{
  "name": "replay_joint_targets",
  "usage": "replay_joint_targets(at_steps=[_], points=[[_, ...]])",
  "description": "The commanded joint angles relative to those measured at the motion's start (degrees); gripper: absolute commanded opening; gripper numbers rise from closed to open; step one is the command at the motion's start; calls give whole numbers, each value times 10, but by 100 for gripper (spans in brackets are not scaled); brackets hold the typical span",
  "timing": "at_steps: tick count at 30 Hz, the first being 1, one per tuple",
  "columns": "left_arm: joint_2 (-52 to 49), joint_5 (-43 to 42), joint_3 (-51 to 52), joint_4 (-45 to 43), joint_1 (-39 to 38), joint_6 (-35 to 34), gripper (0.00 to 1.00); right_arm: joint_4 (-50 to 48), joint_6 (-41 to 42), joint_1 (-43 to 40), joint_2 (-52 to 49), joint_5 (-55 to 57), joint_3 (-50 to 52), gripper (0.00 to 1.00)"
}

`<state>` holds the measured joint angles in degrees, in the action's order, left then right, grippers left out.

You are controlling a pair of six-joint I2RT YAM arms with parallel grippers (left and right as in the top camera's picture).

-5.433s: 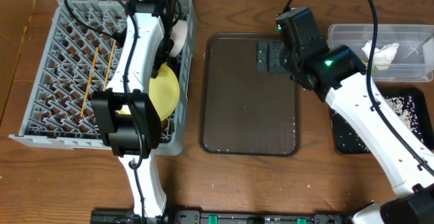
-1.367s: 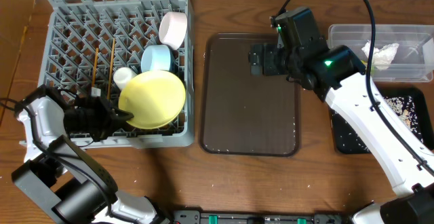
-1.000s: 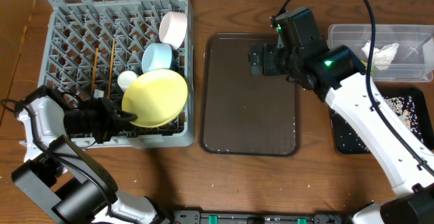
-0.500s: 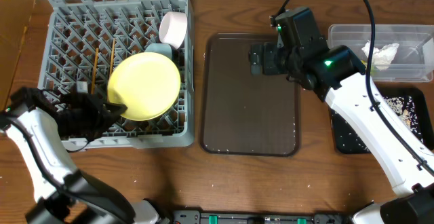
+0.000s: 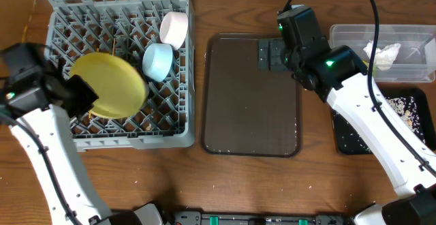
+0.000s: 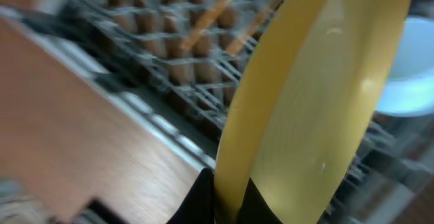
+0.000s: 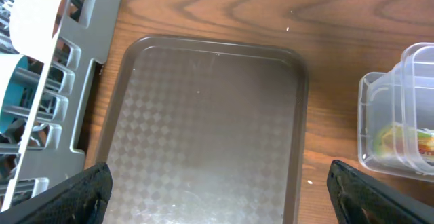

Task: Sort waste into correct bins and load items into the dishwasher
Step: 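Lift the plate and stand it upright at the rack's left side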

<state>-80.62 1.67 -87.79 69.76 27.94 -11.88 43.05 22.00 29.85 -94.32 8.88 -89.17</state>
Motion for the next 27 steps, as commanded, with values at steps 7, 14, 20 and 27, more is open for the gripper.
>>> replay_joint_targets(at_steps=[7, 14, 20, 27], points=[[-30, 329, -7, -112, -68, -34, 8, 3, -19, 2, 1, 12, 4, 99], [-101, 320, -5, -228, -68, 45, 7, 19, -19, 2, 1, 9, 4, 99], [-152, 322, -5, -319, -68, 101, 7, 36, -19, 2, 1, 9, 4, 99], [-185, 304, -5, -392, -69, 179, 8, 37, -19, 2, 1, 10, 4, 99]])
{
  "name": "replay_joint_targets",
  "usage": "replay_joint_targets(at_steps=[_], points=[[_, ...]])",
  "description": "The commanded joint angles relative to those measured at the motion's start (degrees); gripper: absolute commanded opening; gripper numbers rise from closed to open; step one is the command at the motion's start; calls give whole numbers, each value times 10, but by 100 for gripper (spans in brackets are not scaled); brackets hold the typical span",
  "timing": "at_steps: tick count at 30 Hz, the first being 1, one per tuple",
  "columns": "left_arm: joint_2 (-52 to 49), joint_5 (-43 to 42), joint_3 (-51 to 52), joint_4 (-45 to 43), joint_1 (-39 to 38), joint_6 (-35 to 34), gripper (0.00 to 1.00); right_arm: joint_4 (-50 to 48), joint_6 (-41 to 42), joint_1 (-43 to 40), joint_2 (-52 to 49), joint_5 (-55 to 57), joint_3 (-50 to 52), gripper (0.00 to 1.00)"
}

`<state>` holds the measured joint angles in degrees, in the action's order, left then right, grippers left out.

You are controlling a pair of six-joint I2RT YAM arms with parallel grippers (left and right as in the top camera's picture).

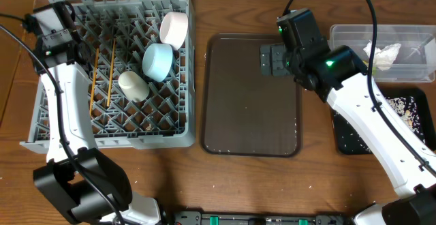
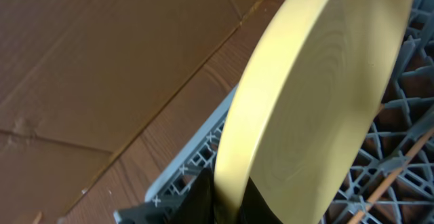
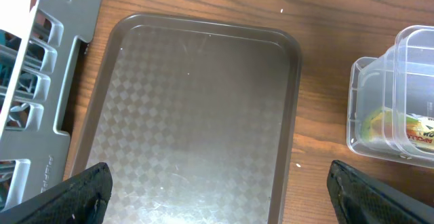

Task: Sort waste into correct bins and load items into the dishwasher
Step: 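Lift the plate and stand it upright at the rack's left side, then open the left gripper and raise it out of the rack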

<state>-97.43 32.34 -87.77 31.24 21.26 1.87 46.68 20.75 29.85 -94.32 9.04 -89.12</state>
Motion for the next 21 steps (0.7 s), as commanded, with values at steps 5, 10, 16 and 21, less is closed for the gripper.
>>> replay_joint_targets(at_steps=[5, 10, 16, 21], points=[[-48, -17, -5, -3, -2, 37, 8, 0, -7, 2, 1, 8, 3, 99], [-48, -19, -5, 2, -2, 25, 33, -2, -7, 2, 1, 8, 3, 99], [-12, -19, -5, 9, -2, -25, 84, -1, -7, 2, 1, -31, 3, 99], [120, -19, -5, 51, -2, -126, 88, -2, 8, 2, 3, -66, 3, 99]])
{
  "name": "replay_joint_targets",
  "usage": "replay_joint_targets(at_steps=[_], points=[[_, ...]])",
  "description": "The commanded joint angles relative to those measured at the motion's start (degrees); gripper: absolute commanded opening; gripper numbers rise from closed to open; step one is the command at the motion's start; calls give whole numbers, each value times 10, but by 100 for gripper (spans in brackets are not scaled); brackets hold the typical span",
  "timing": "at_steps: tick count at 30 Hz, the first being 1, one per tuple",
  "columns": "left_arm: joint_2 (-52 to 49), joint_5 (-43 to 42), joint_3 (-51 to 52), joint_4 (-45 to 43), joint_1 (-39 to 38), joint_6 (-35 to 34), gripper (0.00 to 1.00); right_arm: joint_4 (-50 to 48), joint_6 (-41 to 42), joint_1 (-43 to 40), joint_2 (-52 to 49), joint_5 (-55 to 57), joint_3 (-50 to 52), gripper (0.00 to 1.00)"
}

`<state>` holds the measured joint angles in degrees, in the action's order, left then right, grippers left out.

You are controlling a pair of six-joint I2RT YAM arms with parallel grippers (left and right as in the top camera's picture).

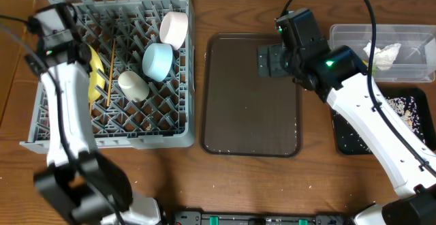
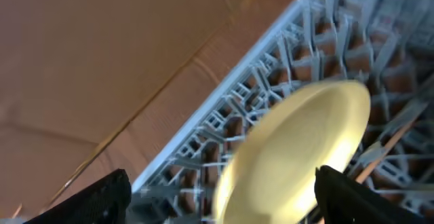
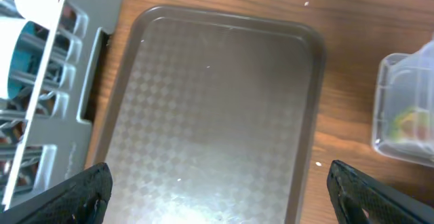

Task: Sort waste into correct bins and load items into the dishwasher
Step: 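Open the left gripper and raise it out of the rack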

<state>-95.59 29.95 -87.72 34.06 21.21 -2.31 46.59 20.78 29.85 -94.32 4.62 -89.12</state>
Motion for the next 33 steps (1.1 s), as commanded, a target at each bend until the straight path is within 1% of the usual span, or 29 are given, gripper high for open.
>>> replay_joint_targets(at_steps=[1, 3, 7, 9, 11, 13, 14, 15, 18, 21, 27, 28, 29, 33], points=[[127, 5, -6, 39, -1, -109, 89, -1, 19, 2, 5, -22, 3, 99], [177, -2, -6, 87, -1, -159, 89, -3, 38, 2, 11, -22, 3, 99], [266, -94, -6, 213, -1, -228, 90, -8, 45, 2, 37, -43, 3, 99], [308, -160, -6, 289, -1, -235, 90, -2, 42, 2, 63, -40, 3, 99], [333, -199, -6, 352, -1, -236, 90, 10, 27, 2, 92, -26, 3, 99], [349, -219, -6, 405, -1, -235, 90, 25, 25, 2, 120, 12, 3, 99], [358, -218, -6, 440, -1, -235, 91, 43, 25, 2, 147, 56, 3, 99], [360, -218, -6, 454, -1, -235, 91, 54, 25, 2, 157, 70, 3, 99], [361, -219, -6, 483, -1, -235, 91, 120, 12, 2, 197, 96, 3, 99], [361, -218, -6, 485, -1, -235, 91, 181, 13, 2, 229, 102, 15, 99], [361, -218, -6, 485, -1, -235, 92, 214, 19, 2, 321, 99, 118, 99], [361, -218, -6, 485, -1, -235, 92, 221, 19, 2, 324, 99, 122, 99], [361, -218, -6, 485, -1, -235, 99, 245, 19, 2, 328, 99, 130, 99], [361, -218, -6, 485, -1, -235, 100, 291, 19, 2, 328, 99, 131, 99]])
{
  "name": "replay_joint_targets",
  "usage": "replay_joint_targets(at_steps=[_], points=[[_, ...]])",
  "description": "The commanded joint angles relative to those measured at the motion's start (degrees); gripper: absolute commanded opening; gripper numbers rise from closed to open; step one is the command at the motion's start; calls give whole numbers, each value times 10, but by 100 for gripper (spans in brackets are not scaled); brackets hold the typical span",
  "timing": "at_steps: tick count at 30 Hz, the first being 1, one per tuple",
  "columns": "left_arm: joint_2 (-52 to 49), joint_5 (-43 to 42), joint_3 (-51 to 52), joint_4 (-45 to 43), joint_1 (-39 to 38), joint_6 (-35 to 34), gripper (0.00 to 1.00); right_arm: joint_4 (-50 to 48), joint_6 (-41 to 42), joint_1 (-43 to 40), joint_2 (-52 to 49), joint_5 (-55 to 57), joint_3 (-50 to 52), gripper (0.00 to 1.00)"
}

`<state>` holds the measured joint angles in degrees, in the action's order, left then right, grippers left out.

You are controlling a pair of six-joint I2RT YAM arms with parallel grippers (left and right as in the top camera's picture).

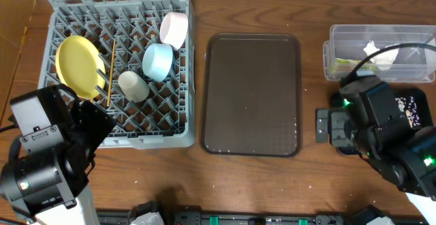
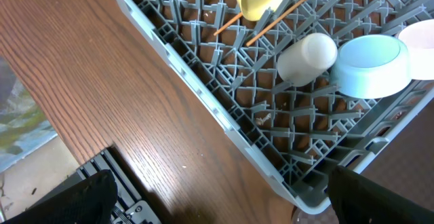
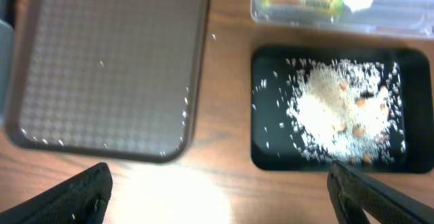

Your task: Sort waste into correct bins and load items into the dishwasher

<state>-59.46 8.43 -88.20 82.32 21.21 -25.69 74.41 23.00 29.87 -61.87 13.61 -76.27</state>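
The yellow plate (image 1: 77, 67) stands on edge in the left part of the grey dish rack (image 1: 174, 140). The rack also holds a blue bowl (image 1: 157, 60), a pale pink cup (image 1: 174, 28), a cream cup (image 1: 133, 85) and wooden chopsticks (image 1: 110, 71). In the left wrist view the plate, the cream cup (image 2: 307, 56) and the bowl (image 2: 371, 64) show from the front. My left gripper (image 1: 92, 124) hangs open off the rack's front left corner, and its fingers (image 2: 81, 197) hold nothing. My right gripper (image 1: 329, 126) is open beside the black bin (image 1: 415, 116).
An empty brown tray (image 1: 252, 95) lies in the middle. A clear bin (image 1: 381, 51) at the back right holds tissue and wrappers. The black bin (image 3: 325, 105) holds rice scraps. Dark equipment (image 2: 115, 190) sits along the table's front edge.
My left gripper was open over the plate at the rack's back left and is now low at the front left. My right gripper was over the tray's back right and is now front right.
My left gripper held the yellow plate over the rack's front left, then held it at the rack's back left corner. Then it was open with the plate in the rack. My right gripper stayed open over the tray. Both arms now sit at the front.
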Motion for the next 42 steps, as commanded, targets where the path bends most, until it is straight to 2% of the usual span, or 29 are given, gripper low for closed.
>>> replay_joint_targets(at_steps=[1, 14, 20, 24, 28, 34, 37, 42], points=[[0, -3, -1, 2, -1, -1, 100, 19, -3, 2, 3, 10, 3, 99], [0, -3, -1, 2, -1, -1, 100, 4, -3, 2, 4, -5, 23, 99], [0, -3, -1, 2, -1, -1, 100, -171, -56, -45, 96, -40, 174, 99], [0, -3, -1, 2, -1, -1, 100, -330, -99, -119, 225, -108, 334, 99], [0, -3, -1, 2, -1, -1, 100, -442, -100, -216, 374, -145, 480, 99], [0, -3, -1, 2, -1, -1, 100, -561, -100, -302, 510, -171, 619, 99], [0, -3, -1, 2, -1, -1, 100, -591, -100, -327, 563, -171, 666, 99], [0, -3, -1, 2, -1, -1, 100, -655, -100, -359, 613, -193, 723, 99]])
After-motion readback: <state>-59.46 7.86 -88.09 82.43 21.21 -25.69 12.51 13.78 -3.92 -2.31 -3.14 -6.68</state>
